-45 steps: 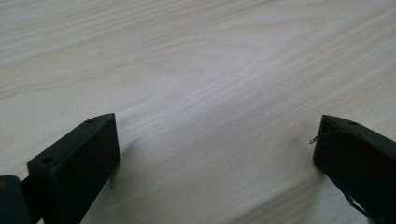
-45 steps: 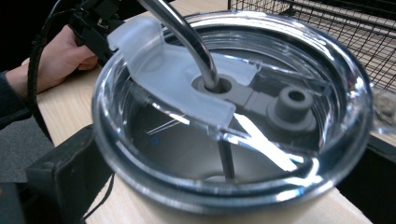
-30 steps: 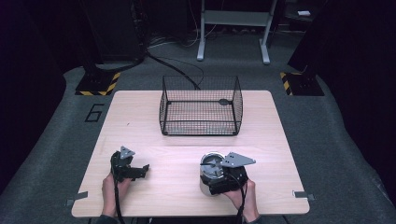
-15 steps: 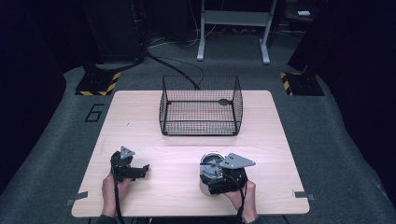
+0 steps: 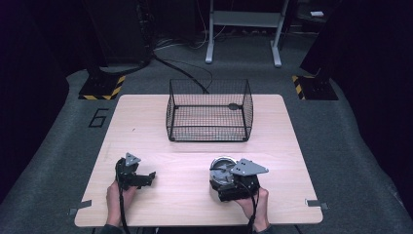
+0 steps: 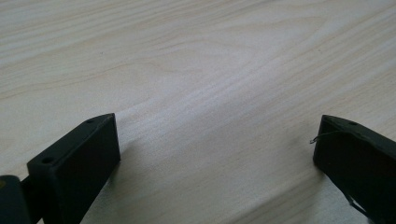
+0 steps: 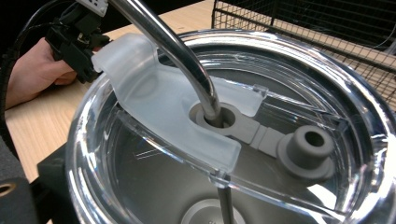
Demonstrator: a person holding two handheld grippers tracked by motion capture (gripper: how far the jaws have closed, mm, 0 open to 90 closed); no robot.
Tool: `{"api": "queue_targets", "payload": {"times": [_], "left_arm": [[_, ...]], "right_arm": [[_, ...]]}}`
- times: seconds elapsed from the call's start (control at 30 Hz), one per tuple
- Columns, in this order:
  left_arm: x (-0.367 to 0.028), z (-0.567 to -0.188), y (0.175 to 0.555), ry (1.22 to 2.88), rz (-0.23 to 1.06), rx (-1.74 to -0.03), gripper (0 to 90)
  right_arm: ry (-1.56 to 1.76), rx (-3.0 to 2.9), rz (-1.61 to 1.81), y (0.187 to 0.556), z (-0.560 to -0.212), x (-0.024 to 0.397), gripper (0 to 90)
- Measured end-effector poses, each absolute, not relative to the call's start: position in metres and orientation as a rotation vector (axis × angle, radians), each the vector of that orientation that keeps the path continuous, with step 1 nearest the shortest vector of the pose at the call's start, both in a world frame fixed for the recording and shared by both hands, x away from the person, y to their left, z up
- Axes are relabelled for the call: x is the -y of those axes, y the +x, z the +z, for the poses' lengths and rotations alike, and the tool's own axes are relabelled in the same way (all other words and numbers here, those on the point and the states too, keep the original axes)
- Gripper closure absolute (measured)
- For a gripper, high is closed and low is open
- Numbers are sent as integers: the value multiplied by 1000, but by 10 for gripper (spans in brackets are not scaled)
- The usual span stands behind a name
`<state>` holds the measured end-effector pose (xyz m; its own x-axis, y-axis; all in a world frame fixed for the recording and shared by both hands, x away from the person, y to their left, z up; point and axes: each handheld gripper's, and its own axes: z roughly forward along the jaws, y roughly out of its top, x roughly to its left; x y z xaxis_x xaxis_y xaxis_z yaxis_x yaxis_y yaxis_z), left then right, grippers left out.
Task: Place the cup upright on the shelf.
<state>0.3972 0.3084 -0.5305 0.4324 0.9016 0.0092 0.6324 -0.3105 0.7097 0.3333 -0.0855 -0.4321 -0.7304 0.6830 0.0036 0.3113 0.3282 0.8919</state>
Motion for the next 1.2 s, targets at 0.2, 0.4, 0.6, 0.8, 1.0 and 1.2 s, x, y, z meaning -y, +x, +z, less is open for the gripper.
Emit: {"api": "queue_targets", "payload": {"times": [0.2, 0.4, 0.6, 0.8, 1.0, 1.2], "left_arm": [[-308, -530, 397, 2052, 549, -1287, 4], [-308, -531, 397, 2050, 546, -1291, 2], [-309, -531, 397, 2048, 554, -1293, 2], [-309, -531, 397, 2048, 554, -1293, 2], [-308, -531, 398, 2037, 563, -1293, 2], [-308, -531, 398, 2040, 560, -1295, 2]], "right_arm": [[893, -2214, 1359, 335, -426, 90, 30], [901, -2187, 1357, 339, -418, 96, 30], [906, -2172, 1361, 344, -410, 102, 30], [912, -2163, 1357, 348, -402, 105, 31], [912, -2162, 1345, 354, -396, 108, 31], [918, -2149, 1349, 360, -391, 110, 31]]}}
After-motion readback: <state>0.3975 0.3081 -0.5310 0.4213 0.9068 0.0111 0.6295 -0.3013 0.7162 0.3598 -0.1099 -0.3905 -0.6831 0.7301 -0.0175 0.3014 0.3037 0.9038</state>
